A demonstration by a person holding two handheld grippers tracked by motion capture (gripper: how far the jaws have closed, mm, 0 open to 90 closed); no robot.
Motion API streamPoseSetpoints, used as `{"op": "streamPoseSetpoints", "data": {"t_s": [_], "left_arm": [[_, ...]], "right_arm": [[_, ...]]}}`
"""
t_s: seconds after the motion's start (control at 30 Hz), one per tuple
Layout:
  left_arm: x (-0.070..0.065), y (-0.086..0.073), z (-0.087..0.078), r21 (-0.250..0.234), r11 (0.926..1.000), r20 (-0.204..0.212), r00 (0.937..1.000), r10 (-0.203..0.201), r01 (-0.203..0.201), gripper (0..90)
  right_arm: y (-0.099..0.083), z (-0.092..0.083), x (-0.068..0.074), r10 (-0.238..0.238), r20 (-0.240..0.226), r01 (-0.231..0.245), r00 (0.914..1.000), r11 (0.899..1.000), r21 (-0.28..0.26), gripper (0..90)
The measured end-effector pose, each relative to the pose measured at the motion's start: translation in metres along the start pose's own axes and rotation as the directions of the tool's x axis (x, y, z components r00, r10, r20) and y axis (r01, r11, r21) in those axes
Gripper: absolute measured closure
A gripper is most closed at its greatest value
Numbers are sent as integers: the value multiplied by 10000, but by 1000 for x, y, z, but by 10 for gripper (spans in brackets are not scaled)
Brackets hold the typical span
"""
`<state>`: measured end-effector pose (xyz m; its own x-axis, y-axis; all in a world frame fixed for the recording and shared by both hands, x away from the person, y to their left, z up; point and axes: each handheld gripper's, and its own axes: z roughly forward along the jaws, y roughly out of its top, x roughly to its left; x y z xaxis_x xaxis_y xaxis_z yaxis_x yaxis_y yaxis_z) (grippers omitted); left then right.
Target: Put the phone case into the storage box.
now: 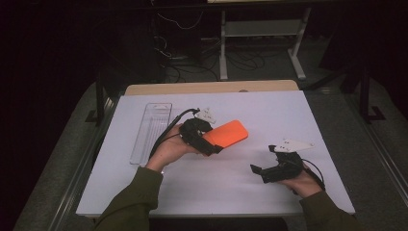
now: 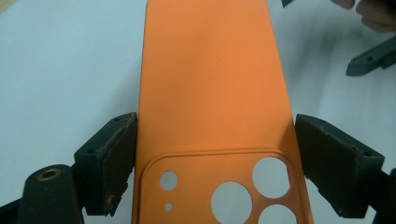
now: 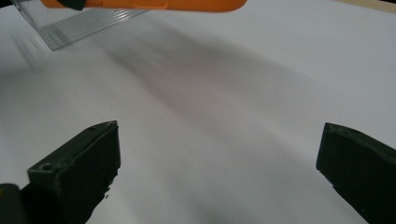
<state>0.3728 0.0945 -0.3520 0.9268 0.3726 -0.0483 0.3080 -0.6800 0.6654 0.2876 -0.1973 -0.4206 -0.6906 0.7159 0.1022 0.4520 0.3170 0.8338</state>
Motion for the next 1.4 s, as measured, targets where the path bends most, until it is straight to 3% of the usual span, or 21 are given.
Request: {"op": "streamPoseSetpoints", "data": {"t_s": [0.1, 0.73, 1.4], "left_arm": [[1, 0, -1, -174, 9996, 52, 9998, -204, 205, 157], [2, -2, -1, 139, 9994, 40, 9995, -319, 319, 157], [3, -3, -2, 63, 9990, -51, 9990, -444, 444, 157]], "right_arm": [[0, 1, 0, 18, 1, -18, 10000, 10000, 46, 0], [4, 17, 2, 6, 240, -8, 9997, 10000, 84, 0], [21, 37, 1, -230, 386, 248, 9990, 9985, -478, 0]]}}
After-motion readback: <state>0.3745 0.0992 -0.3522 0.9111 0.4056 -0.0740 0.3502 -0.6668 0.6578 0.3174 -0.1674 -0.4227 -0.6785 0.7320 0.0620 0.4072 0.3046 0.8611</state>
